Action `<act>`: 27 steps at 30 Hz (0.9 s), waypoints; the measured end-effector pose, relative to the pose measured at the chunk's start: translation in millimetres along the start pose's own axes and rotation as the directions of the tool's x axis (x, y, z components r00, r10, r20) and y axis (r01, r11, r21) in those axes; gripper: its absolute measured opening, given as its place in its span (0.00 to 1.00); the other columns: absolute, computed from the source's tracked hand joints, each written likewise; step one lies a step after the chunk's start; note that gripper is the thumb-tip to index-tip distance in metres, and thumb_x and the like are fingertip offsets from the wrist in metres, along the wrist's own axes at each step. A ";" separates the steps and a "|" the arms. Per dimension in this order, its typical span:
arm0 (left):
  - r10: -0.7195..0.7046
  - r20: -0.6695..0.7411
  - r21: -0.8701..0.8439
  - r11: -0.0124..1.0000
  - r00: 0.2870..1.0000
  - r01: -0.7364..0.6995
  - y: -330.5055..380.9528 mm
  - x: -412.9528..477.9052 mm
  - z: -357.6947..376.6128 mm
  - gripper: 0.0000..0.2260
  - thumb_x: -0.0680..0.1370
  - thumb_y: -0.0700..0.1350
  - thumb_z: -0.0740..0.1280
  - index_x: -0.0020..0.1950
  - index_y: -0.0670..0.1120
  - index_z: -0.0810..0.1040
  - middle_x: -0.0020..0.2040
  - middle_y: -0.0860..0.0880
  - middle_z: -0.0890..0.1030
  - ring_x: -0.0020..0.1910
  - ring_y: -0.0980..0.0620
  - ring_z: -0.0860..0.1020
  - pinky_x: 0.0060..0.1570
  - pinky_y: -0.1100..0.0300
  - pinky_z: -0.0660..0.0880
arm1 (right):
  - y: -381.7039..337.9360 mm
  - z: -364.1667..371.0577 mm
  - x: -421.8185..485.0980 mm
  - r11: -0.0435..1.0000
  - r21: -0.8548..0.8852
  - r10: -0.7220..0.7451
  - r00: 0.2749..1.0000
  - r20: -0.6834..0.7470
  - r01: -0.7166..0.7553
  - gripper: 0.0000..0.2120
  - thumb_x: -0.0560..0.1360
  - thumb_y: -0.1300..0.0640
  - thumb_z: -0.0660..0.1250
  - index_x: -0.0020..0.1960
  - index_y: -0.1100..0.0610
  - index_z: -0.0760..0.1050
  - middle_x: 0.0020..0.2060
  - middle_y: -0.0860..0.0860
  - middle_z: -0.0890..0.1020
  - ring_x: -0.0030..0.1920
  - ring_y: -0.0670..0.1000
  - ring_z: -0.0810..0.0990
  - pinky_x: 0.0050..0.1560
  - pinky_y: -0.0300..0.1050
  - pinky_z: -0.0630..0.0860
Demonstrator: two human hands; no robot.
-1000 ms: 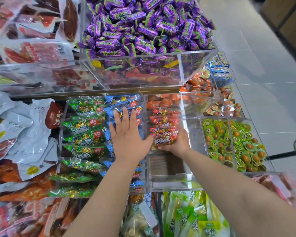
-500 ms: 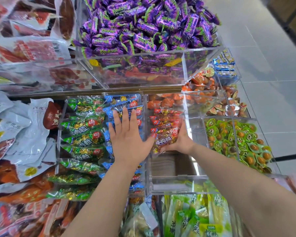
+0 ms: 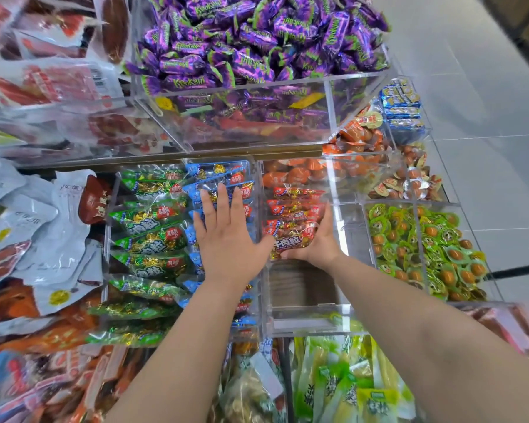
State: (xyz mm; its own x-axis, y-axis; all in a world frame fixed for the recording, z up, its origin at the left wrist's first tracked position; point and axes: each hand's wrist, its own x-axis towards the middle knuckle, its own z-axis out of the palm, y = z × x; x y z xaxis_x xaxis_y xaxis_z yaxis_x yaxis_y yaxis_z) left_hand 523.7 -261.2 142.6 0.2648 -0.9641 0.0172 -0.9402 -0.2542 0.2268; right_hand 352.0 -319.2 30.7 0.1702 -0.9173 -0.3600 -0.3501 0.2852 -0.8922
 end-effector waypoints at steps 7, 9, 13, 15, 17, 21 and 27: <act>0.000 0.040 -0.028 1.000 0.999 0.001 -0.8 0.5 -4.7 0.42 0.73 0.63 0.63 0.79 0.50 0.47 0.80 0.48 0.44 0.77 0.45 0.37 0.74 0.45 0.40 | 1.7 -16.6 -30.5 0.976 -0.098 0.197 0.980 0.034 -0.193 0.76 0.51 0.52 0.84 0.71 0.47 0.23 0.77 0.52 0.45 0.75 0.52 0.50 0.74 0.54 0.54; 0.015 0.063 -0.026 1.000 0.998 -0.013 -0.9 -0.4 -8.3 0.41 0.74 0.63 0.62 0.79 0.49 0.47 0.80 0.47 0.44 0.77 0.44 0.37 0.75 0.44 0.41 | -2.3 -22.4 -42.6 0.962 -0.120 0.252 0.967 0.044 -0.245 0.71 0.56 0.50 0.82 0.73 0.49 0.26 0.77 0.52 0.44 0.75 0.54 0.51 0.73 0.53 0.56; 0.067 0.049 -0.097 0.993 0.997 -0.063 5.1 -7.9 -25.8 0.32 0.76 0.60 0.61 0.76 0.48 0.60 0.78 0.43 0.55 0.78 0.42 0.44 0.74 0.42 0.44 | -19.3 -40.2 -72.0 0.944 -0.175 0.269 0.959 -0.082 -0.280 0.39 0.72 0.50 0.72 0.75 0.60 0.57 0.69 0.57 0.69 0.64 0.57 0.72 0.64 0.49 0.70; 0.170 -0.030 -0.158 0.972 0.985 -0.172 16.9 -21.3 -36.2 0.21 0.76 0.54 0.60 0.65 0.45 0.75 0.69 0.41 0.72 0.75 0.41 0.59 0.73 0.42 0.55 | -27.7 -49.1 -95.8 0.975 -0.006 0.219 0.965 -0.143 -0.222 0.24 0.74 0.55 0.69 0.67 0.62 0.70 0.60 0.58 0.77 0.56 0.54 0.77 0.55 0.44 0.74; 0.275 -0.075 -0.300 0.910 0.959 -0.285 38.2 -43.2 -40.5 0.18 0.73 0.50 0.58 0.53 0.43 0.81 0.54 0.42 0.81 0.62 0.41 0.73 0.61 0.45 0.70 | -32.2 -57.5 -125.7 0.974 0.178 0.174 0.962 -0.211 -0.137 0.16 0.74 0.59 0.68 0.60 0.62 0.75 0.54 0.58 0.80 0.53 0.56 0.78 0.56 0.48 0.76; 0.363 0.108 -0.575 0.782 0.925 -0.240 92.6 -100.1 -25.3 0.07 0.74 0.44 0.64 0.46 0.46 0.81 0.43 0.45 0.83 0.44 0.43 0.79 0.46 0.49 0.76 | -24.0 -78.1 -198.1 0.921 0.388 0.150 0.908 -0.391 0.015 0.04 0.75 0.66 0.66 0.47 0.59 0.77 0.37 0.52 0.79 0.35 0.49 0.78 0.40 0.43 0.75; 0.536 0.476 -0.623 0.765 0.697 -0.163 161.8 -201.7 37.9 0.05 0.76 0.42 0.65 0.48 0.48 0.80 0.35 0.50 0.76 0.42 0.45 0.77 0.44 0.55 0.73 | 72.1 -102.4 -323.9 0.820 0.548 0.476 0.726 -0.496 -0.163 0.08 0.76 0.66 0.62 0.41 0.58 0.75 0.28 0.52 0.73 0.22 0.41 0.70 0.24 0.32 0.65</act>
State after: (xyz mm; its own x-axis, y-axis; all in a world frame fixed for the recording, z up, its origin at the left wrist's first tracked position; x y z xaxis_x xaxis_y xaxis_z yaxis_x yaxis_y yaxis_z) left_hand 310.0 -110.7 139.0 -0.4217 -0.8447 -0.3296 -0.6290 0.0107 0.7773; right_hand 177.3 -29.9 110.8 -0.4996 -0.6684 -0.5511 0.1899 0.5362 -0.8225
